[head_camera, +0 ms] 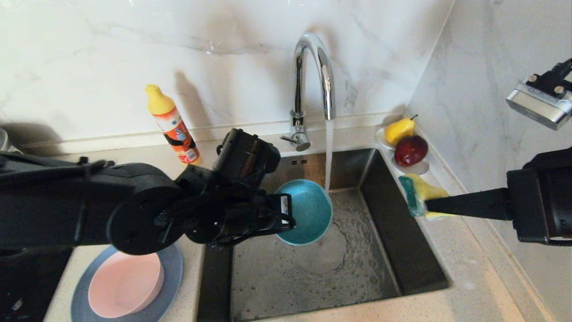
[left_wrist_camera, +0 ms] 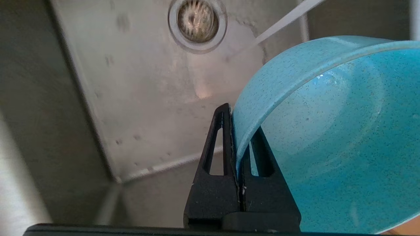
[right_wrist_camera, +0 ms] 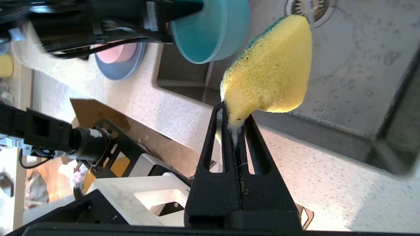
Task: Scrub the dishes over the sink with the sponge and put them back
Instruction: Rinse the bowl
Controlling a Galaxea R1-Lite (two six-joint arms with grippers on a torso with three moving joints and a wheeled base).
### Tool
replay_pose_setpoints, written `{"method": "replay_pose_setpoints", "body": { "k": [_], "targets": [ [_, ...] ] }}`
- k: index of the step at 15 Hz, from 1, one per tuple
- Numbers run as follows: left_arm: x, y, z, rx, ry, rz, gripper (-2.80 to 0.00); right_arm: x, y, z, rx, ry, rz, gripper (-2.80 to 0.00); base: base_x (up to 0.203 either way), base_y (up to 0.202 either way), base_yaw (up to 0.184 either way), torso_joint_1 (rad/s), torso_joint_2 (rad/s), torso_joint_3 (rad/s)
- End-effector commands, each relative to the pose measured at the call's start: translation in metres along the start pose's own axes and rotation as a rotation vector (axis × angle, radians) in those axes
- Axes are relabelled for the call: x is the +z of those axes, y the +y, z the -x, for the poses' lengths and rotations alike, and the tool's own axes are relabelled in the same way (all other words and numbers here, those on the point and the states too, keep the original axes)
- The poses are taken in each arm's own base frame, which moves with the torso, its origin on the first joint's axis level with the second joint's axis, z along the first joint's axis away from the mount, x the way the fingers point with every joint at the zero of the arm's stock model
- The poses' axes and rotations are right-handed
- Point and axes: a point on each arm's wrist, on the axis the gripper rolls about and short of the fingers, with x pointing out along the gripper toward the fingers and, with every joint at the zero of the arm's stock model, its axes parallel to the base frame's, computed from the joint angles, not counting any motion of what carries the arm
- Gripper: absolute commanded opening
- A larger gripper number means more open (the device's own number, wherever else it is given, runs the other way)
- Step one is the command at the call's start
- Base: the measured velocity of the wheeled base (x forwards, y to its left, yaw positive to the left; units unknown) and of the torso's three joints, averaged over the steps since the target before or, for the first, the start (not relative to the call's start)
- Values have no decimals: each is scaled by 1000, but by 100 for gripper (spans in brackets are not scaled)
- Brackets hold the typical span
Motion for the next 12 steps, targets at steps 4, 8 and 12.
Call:
{"method": "replay_pose_setpoints", "body": {
  "k": [4,8,12],
  "targets": [
    [8,-10,-64,59,49,138,-280,1,-7,8,-31,-27,-20,-280,0,0,0,0,0,0],
    [16,-11,-82,65,33,168,-280,0,-10,6,-43,-20,-29,-280,0,0,0,0,0,0],
    [20,-4,-97,84,24,189,-280,-5,-20,3,-84,-8,-51,-280,0,0,0,0,0,0]
  ]
}}
